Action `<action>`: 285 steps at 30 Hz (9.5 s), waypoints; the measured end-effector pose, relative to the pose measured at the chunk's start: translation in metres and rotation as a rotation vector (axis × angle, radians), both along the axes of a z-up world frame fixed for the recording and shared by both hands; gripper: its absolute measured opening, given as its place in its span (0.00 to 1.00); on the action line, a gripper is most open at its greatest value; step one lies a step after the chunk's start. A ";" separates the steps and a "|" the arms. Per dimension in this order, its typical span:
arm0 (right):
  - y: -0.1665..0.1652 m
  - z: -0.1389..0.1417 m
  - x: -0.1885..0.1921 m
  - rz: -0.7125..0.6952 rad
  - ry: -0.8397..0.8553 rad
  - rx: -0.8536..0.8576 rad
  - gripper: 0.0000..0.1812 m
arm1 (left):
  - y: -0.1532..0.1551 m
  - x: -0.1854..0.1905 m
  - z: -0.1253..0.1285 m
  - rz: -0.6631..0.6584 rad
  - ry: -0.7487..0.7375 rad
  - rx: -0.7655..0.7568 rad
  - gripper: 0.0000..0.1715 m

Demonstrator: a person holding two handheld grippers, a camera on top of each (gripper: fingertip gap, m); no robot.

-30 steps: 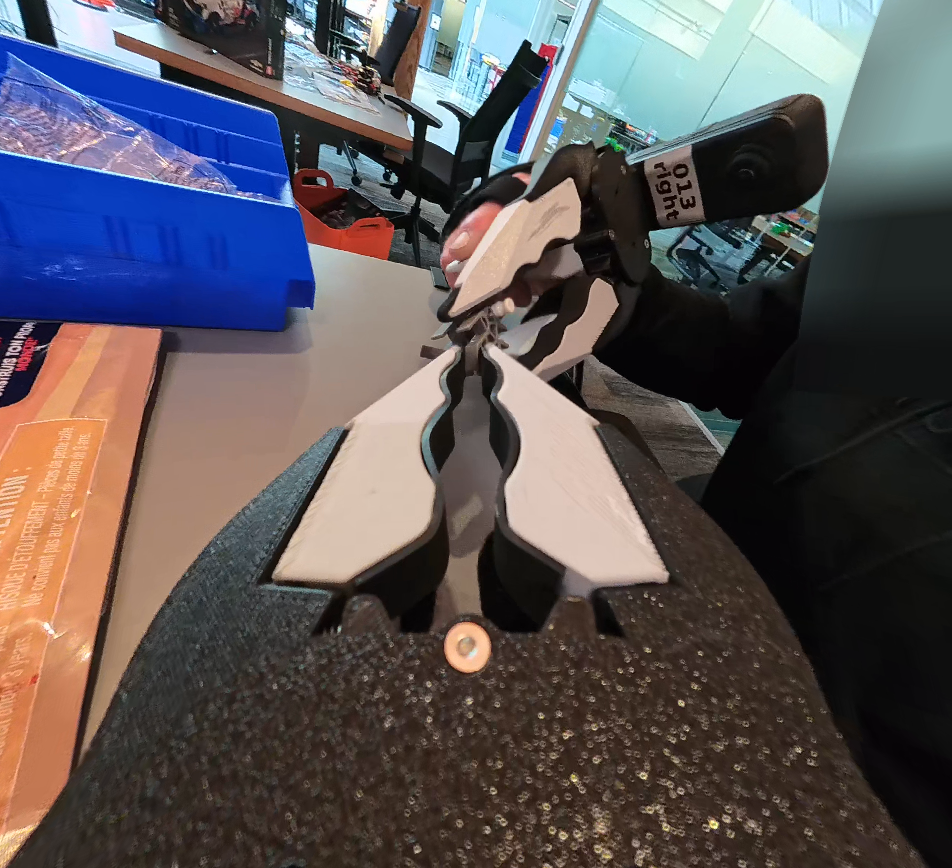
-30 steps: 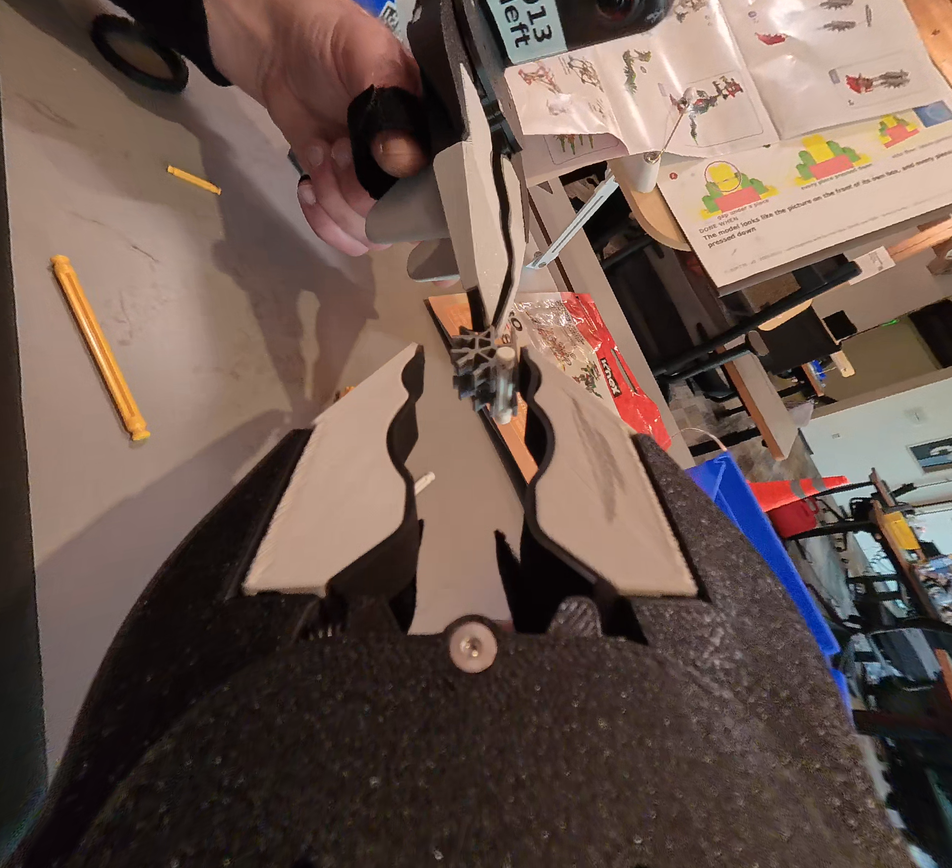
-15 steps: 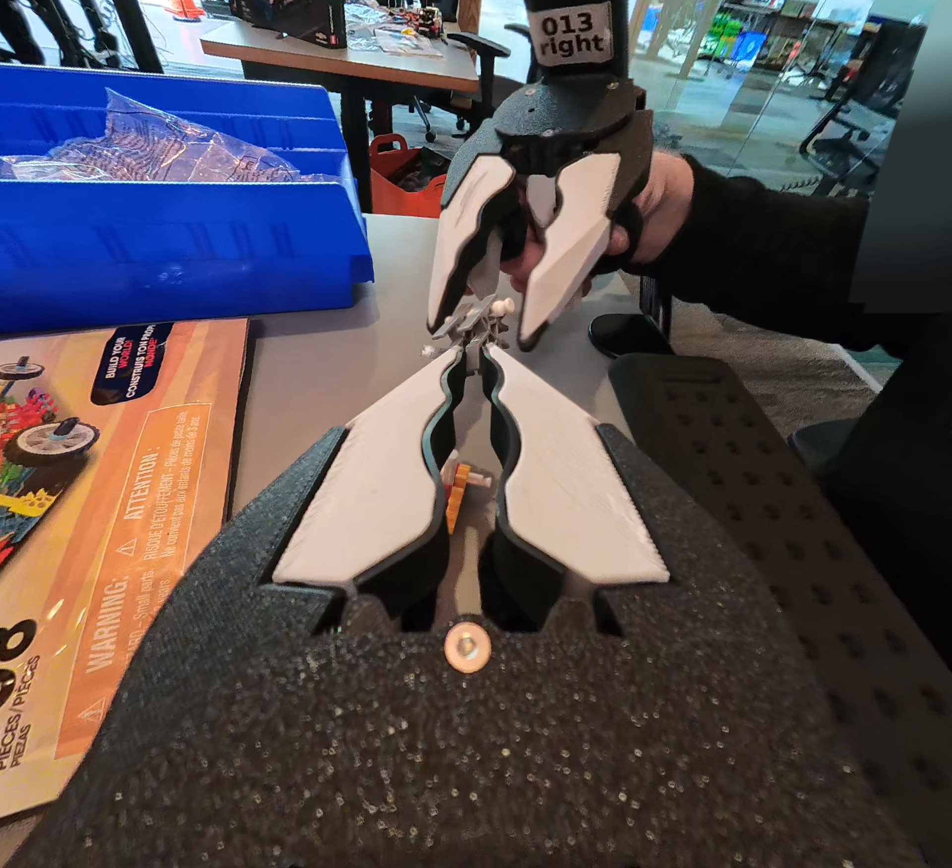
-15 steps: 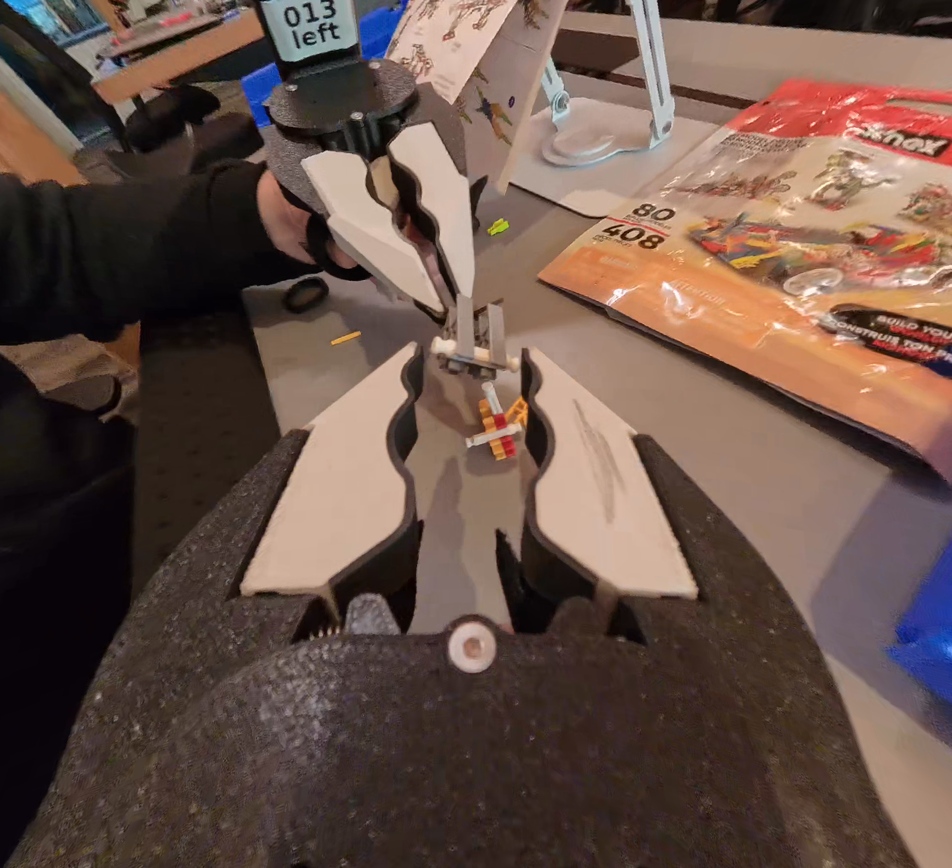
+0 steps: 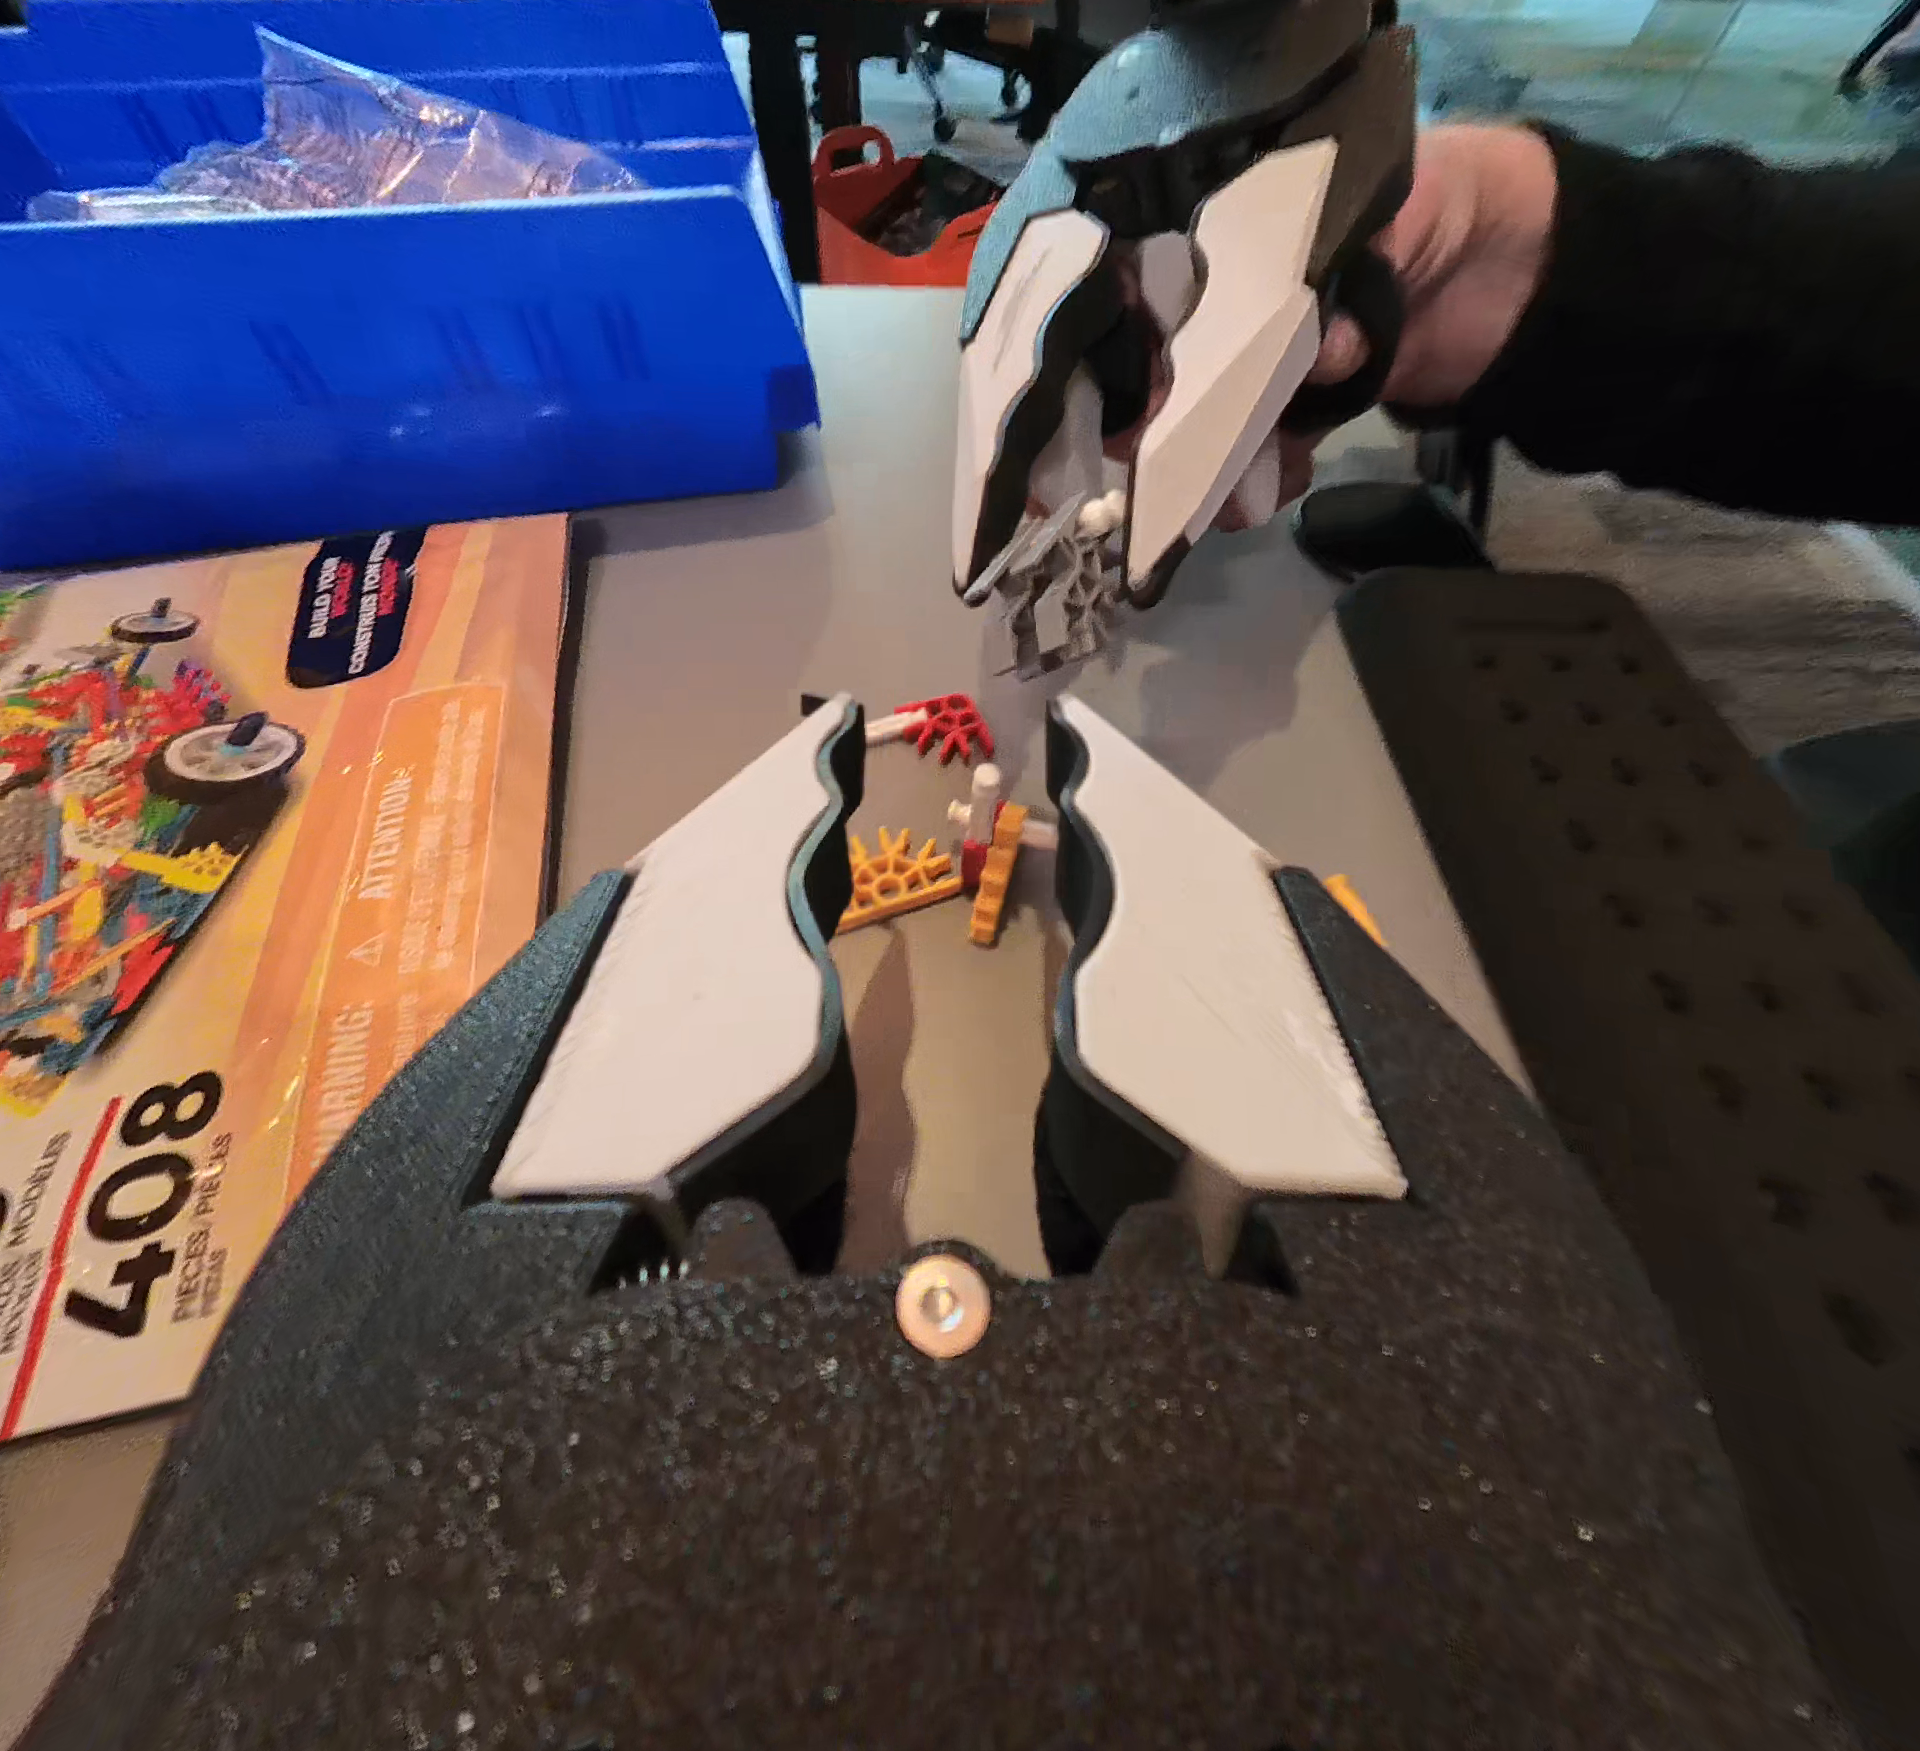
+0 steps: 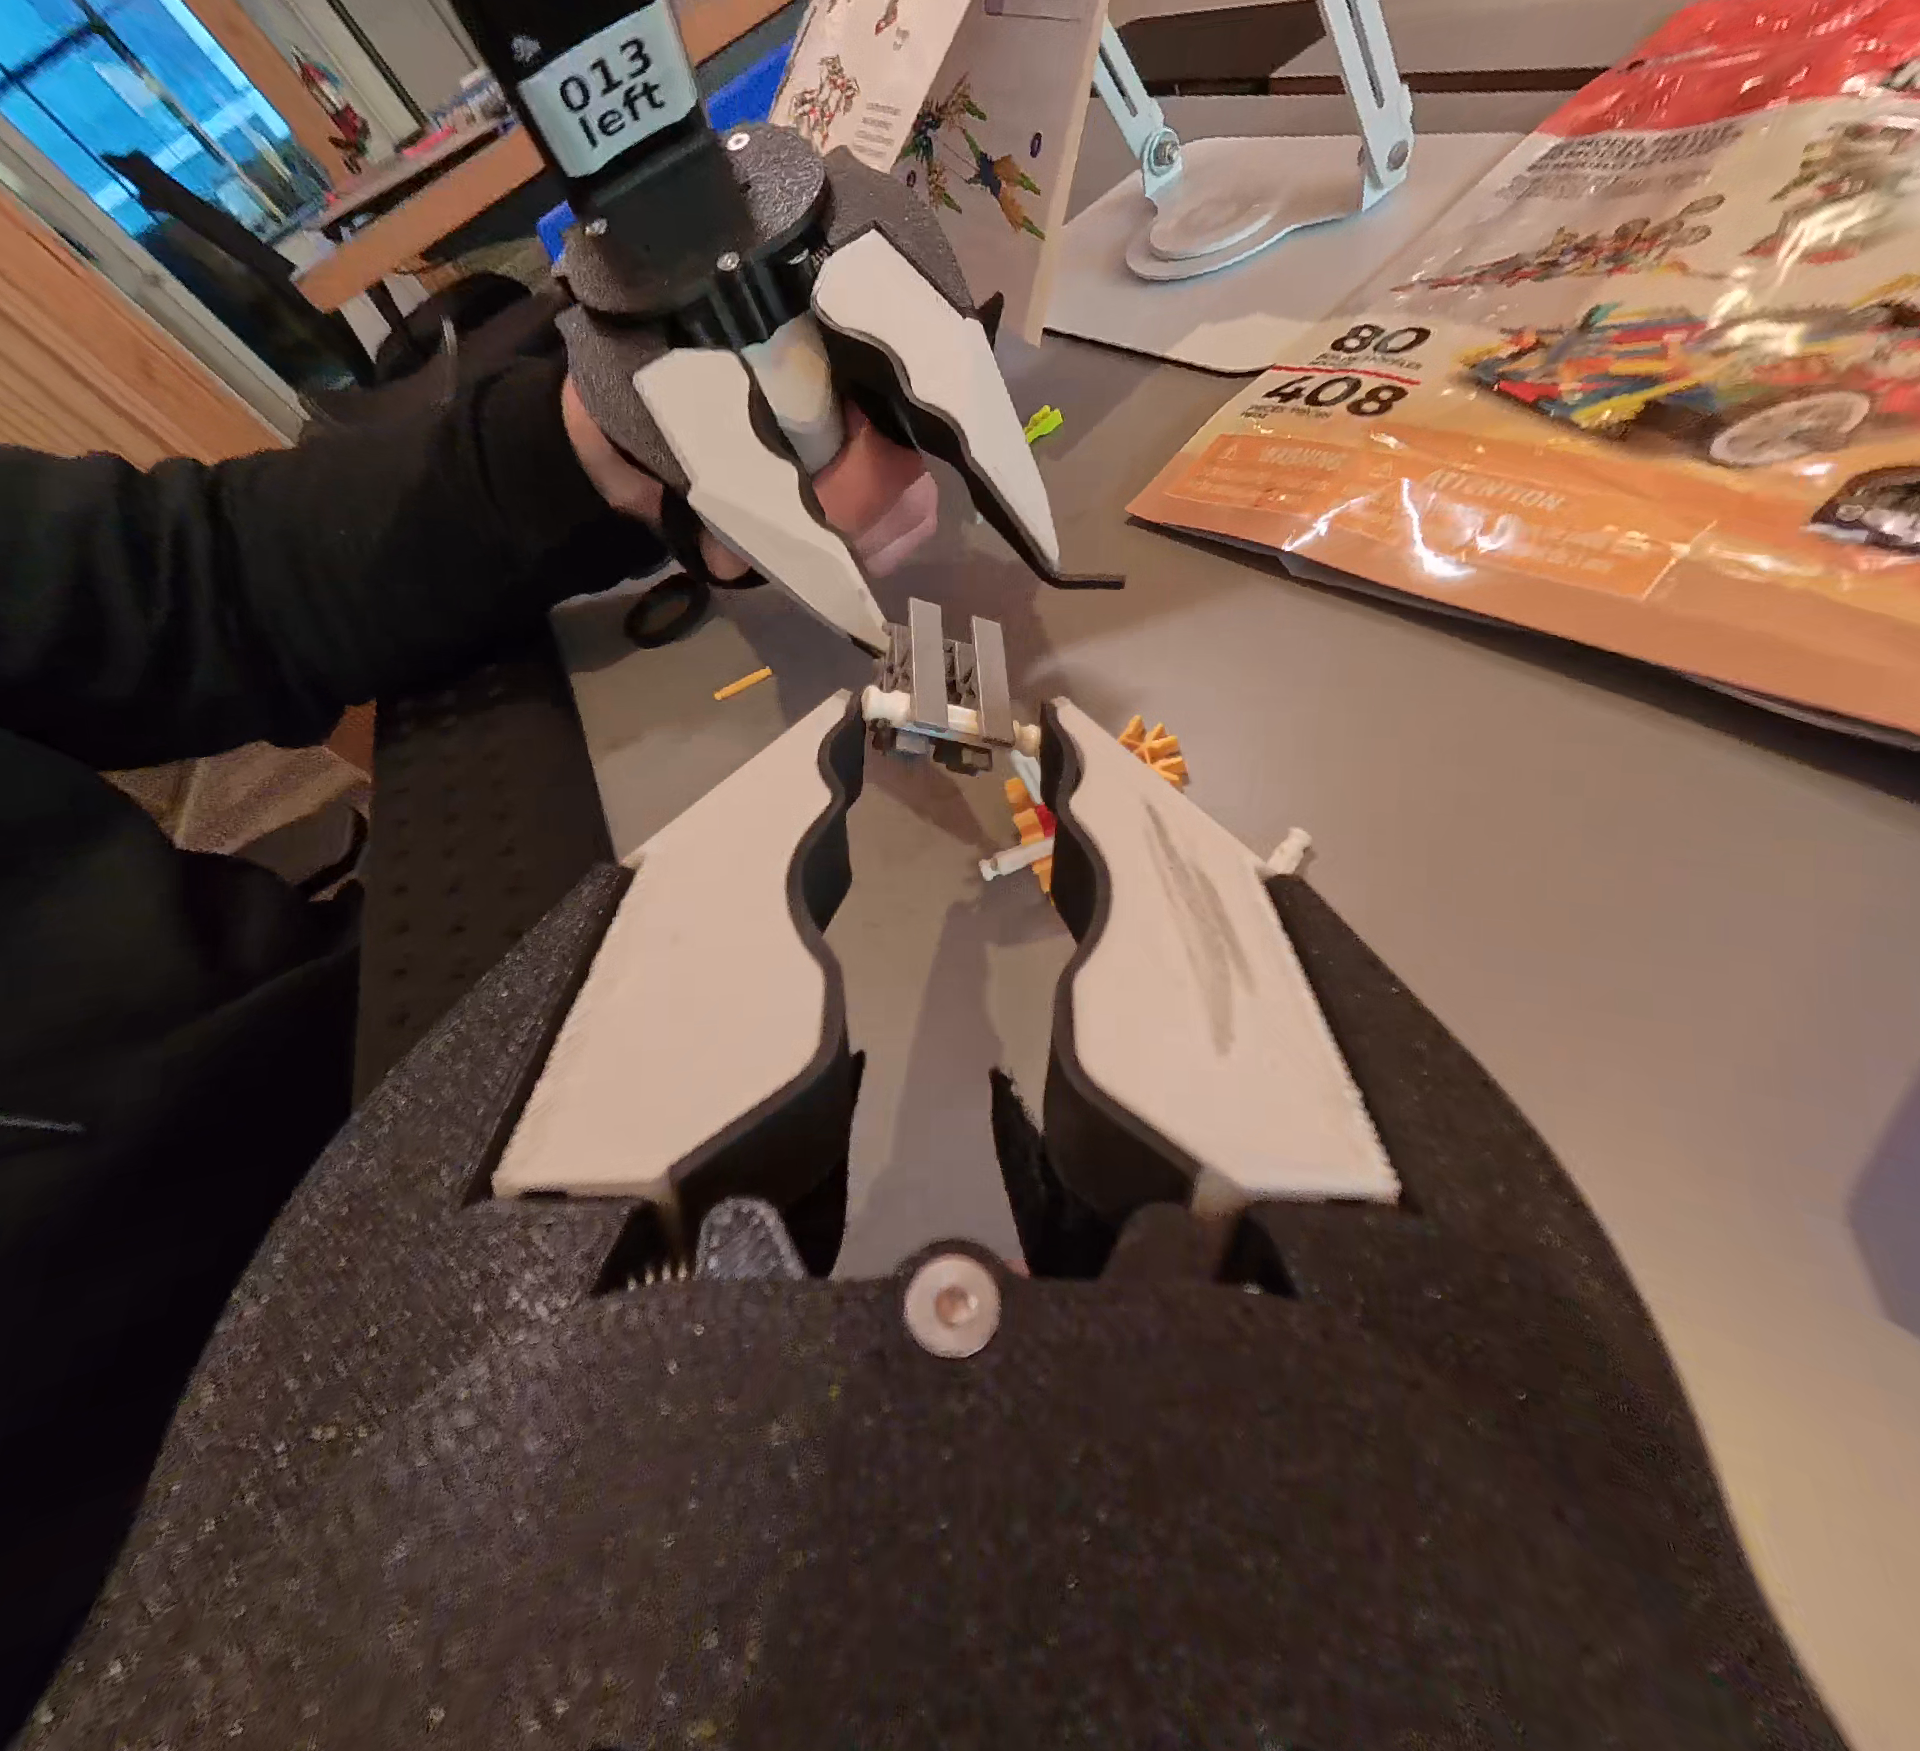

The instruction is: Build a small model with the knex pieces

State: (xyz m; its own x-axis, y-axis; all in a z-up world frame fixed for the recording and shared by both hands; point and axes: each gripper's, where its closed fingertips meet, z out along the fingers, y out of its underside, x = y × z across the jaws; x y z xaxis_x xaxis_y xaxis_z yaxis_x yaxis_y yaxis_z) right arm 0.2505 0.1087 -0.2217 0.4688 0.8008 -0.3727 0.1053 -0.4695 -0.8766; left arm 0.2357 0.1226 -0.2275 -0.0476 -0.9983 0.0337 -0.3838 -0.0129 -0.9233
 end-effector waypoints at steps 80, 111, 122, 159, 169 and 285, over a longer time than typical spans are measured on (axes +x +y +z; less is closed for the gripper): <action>-0.011 0.001 -0.009 0.171 0.084 0.103 0.18 | -0.014 0.008 -0.043 -0.092 0.140 -0.014 0.11; 0.002 -0.028 -0.005 0.206 -0.442 0.247 0.18 | -0.013 0.005 -0.044 -0.096 0.146 0.009 0.09; 0.006 -0.037 -0.001 0.229 -0.490 0.204 0.18 | -0.011 0.008 -0.045 -0.098 0.146 0.053 0.08; 0.009 -0.033 0.020 0.064 -0.398 0.075 0.18 | -0.010 0.009 -0.067 -0.010 0.304 0.382 0.11; -0.013 -0.041 0.002 0.097 -0.296 -0.012 0.18 | -0.043 -0.017 -0.067 -0.113 0.330 0.808 0.10; -0.031 -0.064 -0.036 0.378 -0.414 -0.034 0.08 | -0.078 -0.058 -0.066 -0.351 0.422 0.578 0.11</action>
State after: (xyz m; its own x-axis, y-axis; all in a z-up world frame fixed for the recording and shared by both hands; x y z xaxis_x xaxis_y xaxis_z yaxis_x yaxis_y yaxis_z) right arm 0.2143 0.0779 -0.2853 0.2644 0.9322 -0.2472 0.6035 -0.3598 -0.7115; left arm 0.1781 0.0444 -0.2934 -0.4611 -0.7921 -0.4000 -0.5954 0.6104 -0.5224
